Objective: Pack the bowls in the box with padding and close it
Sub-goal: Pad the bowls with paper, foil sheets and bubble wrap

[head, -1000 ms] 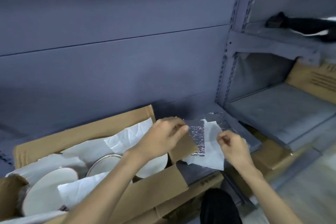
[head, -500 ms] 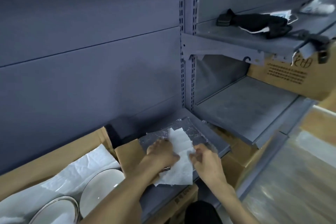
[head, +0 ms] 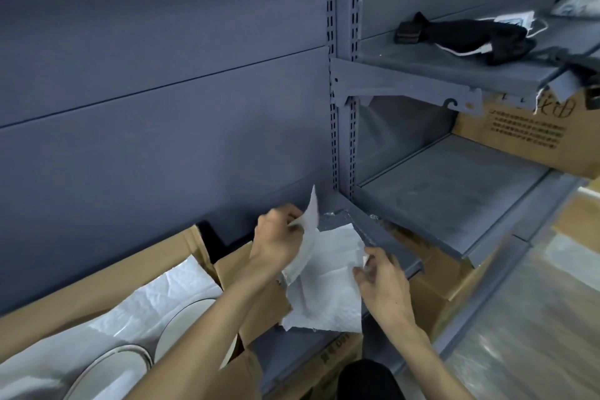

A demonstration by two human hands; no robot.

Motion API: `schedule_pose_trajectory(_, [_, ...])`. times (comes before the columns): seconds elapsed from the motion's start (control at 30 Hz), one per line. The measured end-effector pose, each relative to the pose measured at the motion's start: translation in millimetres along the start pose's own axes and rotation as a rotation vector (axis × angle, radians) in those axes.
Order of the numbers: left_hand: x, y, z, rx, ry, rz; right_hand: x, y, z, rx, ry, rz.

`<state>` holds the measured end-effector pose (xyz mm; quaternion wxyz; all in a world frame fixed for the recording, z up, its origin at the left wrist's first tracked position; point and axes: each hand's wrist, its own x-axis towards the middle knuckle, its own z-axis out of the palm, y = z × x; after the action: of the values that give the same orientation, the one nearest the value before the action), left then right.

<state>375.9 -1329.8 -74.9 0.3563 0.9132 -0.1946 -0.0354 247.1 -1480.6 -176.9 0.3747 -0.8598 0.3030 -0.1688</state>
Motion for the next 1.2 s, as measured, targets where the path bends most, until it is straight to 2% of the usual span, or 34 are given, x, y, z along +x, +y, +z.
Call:
schedule_pose_trajectory(0.13, [-19.6, 1.9, -44.5, -0.397, 0.046, 0.021, 0.1, -1.1, -4.2, 0.144, 0.016, 0.055])
schedule_pose_trajectory(0.2, [-32.0, -0.4, -67.2, -0.514, 0.064, 0.016, -0.4, -3.8, -4.4, 0.201, 0.045, 0.067])
schedule_pose_trajectory(0.33, [-52.1, -8.9, -100.3, -0.597, 0.126, -0.021, -0.2, -12.1, 0.1, 0.246, 0.086, 0.003])
schedule_pose_trajectory(0.47, [-64.4, -20.9, -107.5, -0.613, 0.16, -0.062, -8.5, -33.0, 1.4, 0.376, 0.234, -0.044])
schedule_pose_trajectory(0.7, [-84.5, -45.1, -108.0, -0.51, 0.195, 0.013, -29.0, -85.8, -23.0, 0.678, 0.299, -0.251])
schedule_pose_trajectory(0.9, [-117.7, -73.6, -154.5, -0.525, 0.213, -0.01, -38.9, -114.3, -25.1, 0.795, 0.246, -0.279])
schedule_pose_trajectory(1.0, [-138.8, -83.6, -175.5, -0.368, 0.23, 0.029, -45.1, -120.4, -11.5, 0.821, 0.247, -0.259])
schedule_pose_trajectory(1.2, [-186.7, -97.8, -180.0, -0.028, 0.131, 0.175, -54.4, -129.8, 10.9, 0.911, 0.307, -0.218])
